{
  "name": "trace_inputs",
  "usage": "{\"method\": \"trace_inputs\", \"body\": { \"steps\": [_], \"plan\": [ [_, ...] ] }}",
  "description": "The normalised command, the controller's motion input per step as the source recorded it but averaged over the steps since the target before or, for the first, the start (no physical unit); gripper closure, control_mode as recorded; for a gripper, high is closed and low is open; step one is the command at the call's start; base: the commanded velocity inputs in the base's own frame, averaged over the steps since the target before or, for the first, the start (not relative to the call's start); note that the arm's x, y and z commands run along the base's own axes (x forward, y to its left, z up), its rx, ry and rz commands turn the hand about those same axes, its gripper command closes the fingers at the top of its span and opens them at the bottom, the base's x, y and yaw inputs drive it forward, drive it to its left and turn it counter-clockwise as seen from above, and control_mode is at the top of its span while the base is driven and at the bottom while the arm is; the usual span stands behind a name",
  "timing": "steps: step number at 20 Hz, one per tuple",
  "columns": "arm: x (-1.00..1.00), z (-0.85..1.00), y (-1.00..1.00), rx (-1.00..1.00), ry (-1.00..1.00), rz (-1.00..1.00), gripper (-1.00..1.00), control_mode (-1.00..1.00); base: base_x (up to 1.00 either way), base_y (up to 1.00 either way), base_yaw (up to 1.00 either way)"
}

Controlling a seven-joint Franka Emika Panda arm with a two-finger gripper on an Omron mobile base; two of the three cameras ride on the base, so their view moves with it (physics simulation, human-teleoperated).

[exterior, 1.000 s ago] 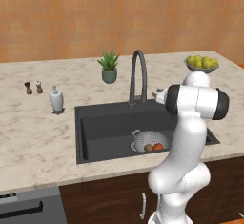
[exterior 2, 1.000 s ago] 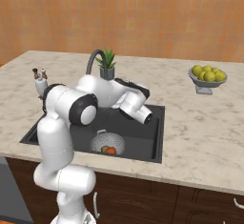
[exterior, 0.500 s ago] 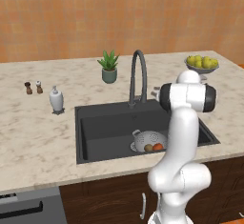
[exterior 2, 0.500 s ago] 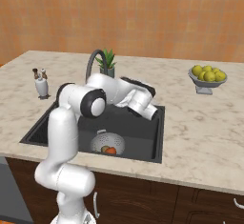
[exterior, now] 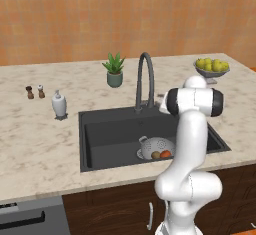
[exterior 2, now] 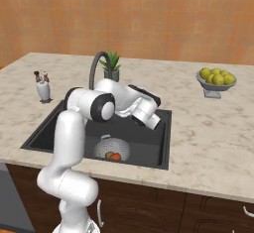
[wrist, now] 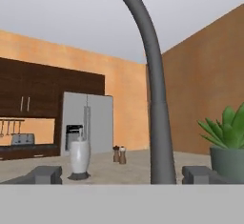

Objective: Put the colander in the sink, put the kiwi, orange in the colander, and turn on the sink faucet and pour water over the colander.

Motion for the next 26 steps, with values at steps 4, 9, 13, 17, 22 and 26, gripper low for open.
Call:
{"method": "trace_inputs", "body": {
  "steps": [4, 9, 13, 17, 22, 26],
  "plan": [
    [0.37, 0.00, 0.09, 0.00, -0.05, 0.01, -1.00, -1.00, 0.00, 0.00, 0.00],
    [0.72, -0.03, -0.06, 0.05, 0.00, 0.00, -1.00, -1.00, 0.00, 0.00, 0.00],
    [0.66, -0.39, -0.07, 0.01, 0.00, 0.00, -1.00, -1.00, 0.00, 0.00, 0.00],
    [0.64, -0.61, -0.01, 0.00, 0.00, 0.00, -1.00, -1.00, 0.00, 0.00, 0.00],
    [0.55, -0.28, 0.00, 0.00, 0.00, 0.00, -1.00, -1.00, 0.00, 0.00, 0.00],
    [0.31, -0.04, 0.07, 0.00, -0.05, -0.01, -1.00, -1.00, 0.00, 0.00, 0.00]
  ]
}}
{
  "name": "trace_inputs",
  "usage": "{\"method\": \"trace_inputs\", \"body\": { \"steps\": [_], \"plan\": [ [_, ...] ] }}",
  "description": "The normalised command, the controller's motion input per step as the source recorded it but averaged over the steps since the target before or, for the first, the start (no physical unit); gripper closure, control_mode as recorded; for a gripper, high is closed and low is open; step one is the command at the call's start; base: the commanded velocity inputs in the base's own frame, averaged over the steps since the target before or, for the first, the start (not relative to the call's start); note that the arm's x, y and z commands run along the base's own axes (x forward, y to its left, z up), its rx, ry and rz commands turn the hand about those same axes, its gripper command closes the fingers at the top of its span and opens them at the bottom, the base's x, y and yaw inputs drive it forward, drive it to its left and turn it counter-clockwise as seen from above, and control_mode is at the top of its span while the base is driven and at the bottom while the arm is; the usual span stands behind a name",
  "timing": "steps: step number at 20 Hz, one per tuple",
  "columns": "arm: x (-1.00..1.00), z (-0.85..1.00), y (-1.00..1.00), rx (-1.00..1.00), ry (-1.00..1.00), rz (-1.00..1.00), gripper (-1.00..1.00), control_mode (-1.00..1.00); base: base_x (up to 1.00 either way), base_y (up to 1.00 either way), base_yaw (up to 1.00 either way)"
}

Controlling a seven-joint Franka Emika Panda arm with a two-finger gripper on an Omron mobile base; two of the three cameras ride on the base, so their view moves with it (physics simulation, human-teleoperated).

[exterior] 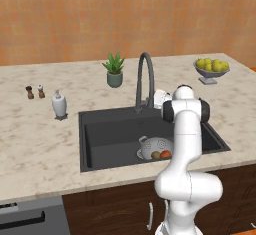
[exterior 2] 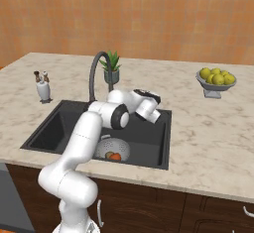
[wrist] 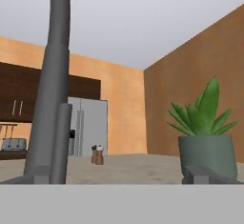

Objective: Put the colander in the sink, put the kiwi, orange in the colander, and turn on the sink faucet and pour water over the colander.

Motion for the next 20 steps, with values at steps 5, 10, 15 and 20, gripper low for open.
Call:
{"method": "trace_inputs", "body": {
  "steps": [5, 10, 15, 20],
  "plan": [
    [0.00, 0.01, 0.38, 0.00, -0.14, -0.13, -1.00, -1.00, 0.00, 0.00, 0.00],
    [0.17, 0.04, 0.36, 0.00, -0.07, -0.25, 1.00, -1.00, 0.00, 0.00, 0.00],
    [0.34, 0.03, 0.12, 0.01, -0.02, -0.33, 1.00, -1.00, 0.00, 0.00, 0.00],
    [0.44, 0.17, 0.06, 0.05, -0.04, -0.36, 1.00, -1.00, 0.00, 0.00, 0.00]
  ]
}}
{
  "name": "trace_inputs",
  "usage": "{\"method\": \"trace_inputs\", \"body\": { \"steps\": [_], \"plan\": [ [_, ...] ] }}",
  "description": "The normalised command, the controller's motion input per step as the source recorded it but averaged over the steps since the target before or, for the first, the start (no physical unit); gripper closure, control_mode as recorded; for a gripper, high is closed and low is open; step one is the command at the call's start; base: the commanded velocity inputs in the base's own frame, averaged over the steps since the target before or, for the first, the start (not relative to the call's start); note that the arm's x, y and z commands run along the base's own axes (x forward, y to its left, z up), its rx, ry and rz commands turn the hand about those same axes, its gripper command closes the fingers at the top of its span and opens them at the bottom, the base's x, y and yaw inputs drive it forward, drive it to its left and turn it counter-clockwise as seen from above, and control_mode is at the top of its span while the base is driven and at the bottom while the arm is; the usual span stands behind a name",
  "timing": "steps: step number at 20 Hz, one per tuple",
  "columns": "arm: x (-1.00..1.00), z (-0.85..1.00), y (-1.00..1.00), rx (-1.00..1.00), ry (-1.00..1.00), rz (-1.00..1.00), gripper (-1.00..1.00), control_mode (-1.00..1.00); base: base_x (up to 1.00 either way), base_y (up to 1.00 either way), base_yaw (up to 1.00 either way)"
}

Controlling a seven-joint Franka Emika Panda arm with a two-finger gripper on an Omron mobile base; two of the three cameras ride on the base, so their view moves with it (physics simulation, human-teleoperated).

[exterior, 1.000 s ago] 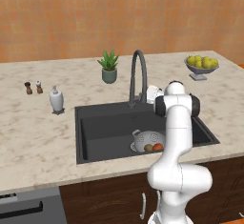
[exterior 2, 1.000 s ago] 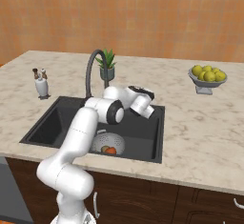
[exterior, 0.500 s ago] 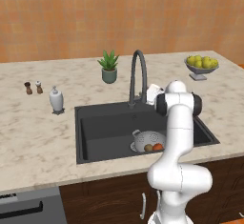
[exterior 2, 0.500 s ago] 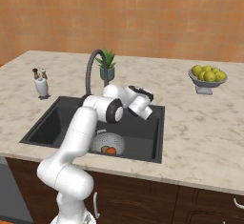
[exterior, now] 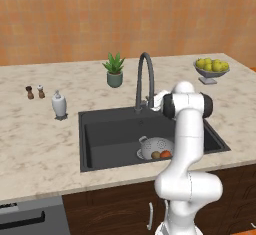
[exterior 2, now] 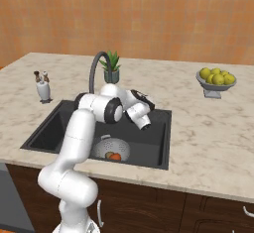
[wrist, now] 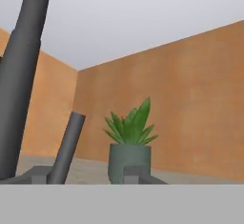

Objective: Put the colander in the sink, put the kiwi, orange in the colander, and turn on the sink faucet and pour water over the colander.

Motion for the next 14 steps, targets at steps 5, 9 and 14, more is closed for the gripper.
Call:
{"method": "trace_inputs", "body": {
  "steps": [5, 9, 14],
  "plan": [
    [0.73, 0.28, -0.36, 0.15, 0.00, -0.34, 1.00, -1.00, 0.00, 0.00, 0.00],
    [0.83, 0.18, -0.96, 0.28, 0.09, -0.24, 1.00, -1.00, 0.00, 0.00, 0.00],
    [0.85, 0.08, -1.00, 0.37, 0.10, -0.15, 1.00, -1.00, 0.00, 0.00, 0.00]
  ]
}}
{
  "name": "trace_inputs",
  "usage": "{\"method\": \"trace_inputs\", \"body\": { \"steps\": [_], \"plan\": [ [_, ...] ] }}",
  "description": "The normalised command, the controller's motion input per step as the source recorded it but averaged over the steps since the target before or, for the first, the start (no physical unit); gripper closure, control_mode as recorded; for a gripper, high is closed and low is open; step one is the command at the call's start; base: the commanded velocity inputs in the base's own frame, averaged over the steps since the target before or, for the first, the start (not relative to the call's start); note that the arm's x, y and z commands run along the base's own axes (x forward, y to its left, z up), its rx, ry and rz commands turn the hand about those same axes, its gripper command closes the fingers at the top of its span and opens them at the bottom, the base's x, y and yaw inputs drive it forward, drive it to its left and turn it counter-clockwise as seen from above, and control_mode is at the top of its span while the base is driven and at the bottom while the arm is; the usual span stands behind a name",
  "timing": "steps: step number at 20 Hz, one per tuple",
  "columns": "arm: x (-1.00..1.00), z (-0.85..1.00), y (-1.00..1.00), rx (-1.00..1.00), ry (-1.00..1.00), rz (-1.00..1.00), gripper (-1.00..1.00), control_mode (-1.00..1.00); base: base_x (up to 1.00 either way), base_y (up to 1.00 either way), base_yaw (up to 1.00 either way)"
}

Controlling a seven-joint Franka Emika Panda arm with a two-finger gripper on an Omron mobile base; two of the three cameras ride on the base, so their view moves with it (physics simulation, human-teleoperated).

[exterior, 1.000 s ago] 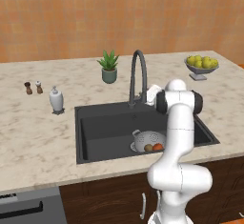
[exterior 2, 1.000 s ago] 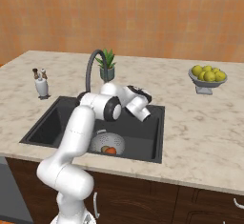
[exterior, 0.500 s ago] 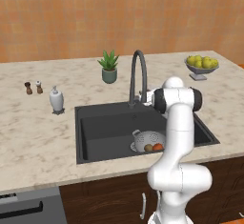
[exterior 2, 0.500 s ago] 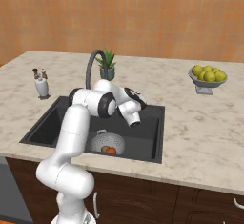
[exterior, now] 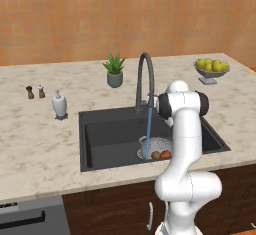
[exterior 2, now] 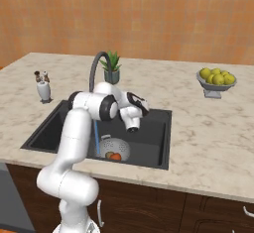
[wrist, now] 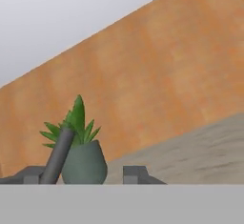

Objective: Put the colander in the sink, put the kiwi, orange in the colander, and turn on the sink faucet and pour water over the colander.

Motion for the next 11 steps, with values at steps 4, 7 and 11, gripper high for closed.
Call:
{"method": "trace_inputs", "body": {
  "steps": [4, 7, 11],
  "plan": [
    [0.39, 0.94, -0.40, 0.63, -0.02, -0.01, 1.00, -1.00, 0.00, 0.00, 0.00],
    [0.11, 1.00, -0.13, 0.60, -0.12, 0.00, 1.00, -1.00, 0.00, 0.00, 0.00],
    [-0.07, 1.00, -0.42, 0.59, -0.14, 0.01, 1.00, -1.00, 0.00, 0.00, 0.00]
  ]
}}
